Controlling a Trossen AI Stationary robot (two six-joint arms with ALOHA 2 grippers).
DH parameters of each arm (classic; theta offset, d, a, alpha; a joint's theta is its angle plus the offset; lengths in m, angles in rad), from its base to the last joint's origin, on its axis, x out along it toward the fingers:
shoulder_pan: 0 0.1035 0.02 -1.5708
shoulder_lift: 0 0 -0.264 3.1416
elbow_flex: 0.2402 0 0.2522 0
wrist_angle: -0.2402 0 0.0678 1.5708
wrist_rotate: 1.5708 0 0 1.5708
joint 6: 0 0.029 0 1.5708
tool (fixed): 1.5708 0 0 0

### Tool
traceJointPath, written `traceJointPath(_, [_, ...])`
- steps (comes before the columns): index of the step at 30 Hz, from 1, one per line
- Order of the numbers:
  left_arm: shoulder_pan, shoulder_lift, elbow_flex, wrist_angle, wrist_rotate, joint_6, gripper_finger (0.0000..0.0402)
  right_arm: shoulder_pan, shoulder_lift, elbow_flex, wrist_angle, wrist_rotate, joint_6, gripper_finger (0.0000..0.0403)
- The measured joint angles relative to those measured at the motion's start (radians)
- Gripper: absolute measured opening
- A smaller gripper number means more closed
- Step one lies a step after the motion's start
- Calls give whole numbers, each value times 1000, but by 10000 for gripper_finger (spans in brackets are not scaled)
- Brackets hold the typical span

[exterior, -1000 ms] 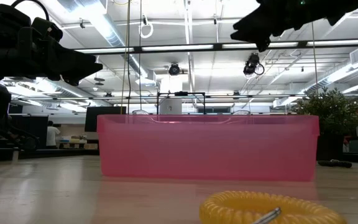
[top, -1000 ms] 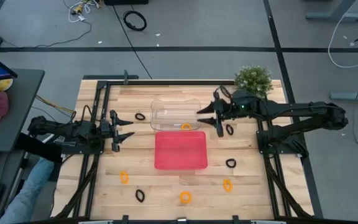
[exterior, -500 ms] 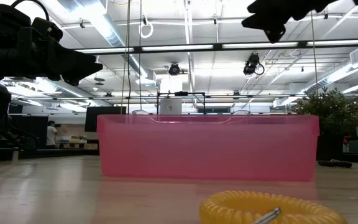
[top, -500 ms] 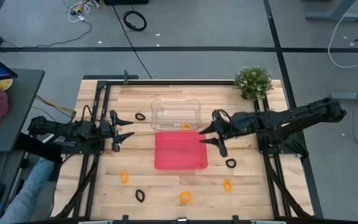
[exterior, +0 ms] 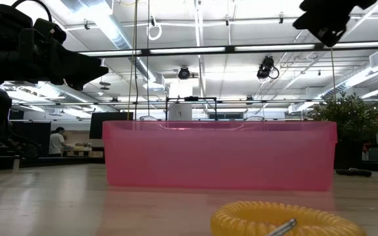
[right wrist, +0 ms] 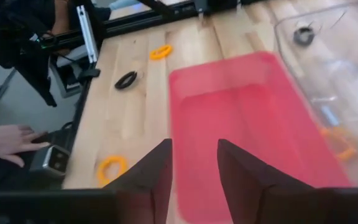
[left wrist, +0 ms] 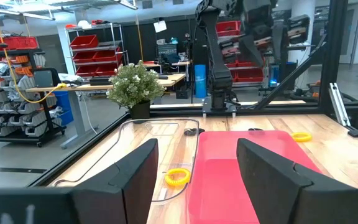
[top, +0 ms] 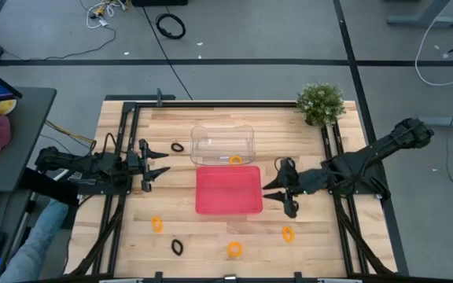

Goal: Sort spring keychains
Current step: Put the yellow spring keychain into the transparent bin

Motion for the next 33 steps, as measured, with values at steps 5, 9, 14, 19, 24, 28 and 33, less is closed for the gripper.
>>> traceJointPath(5, [0,0,0,0,0,0,223,87,0,-21,-2,39,106,125])
traceJointPath(9, [0,0,0,0,0,0,222,141,0,-42,-2,81,166,125])
traceJointPath(14, [0,0,0,0,0,0,222,203,12,-44,9,112,175,125])
traceJointPath(19, [0,0,0,0,0,0,222,250,40,-45,50,130,151,125])
traceJointPath(24, [0,0,0,0,0,0,222,267,77,13,-39,165,177,125])
traceJointPath(28, [0,0,0,0,0,0,222,291,145,121,-189,198,218,125])
traceJointPath(33, [0,0,0,0,0,0,222,315,251,251,-413,209,305,125])
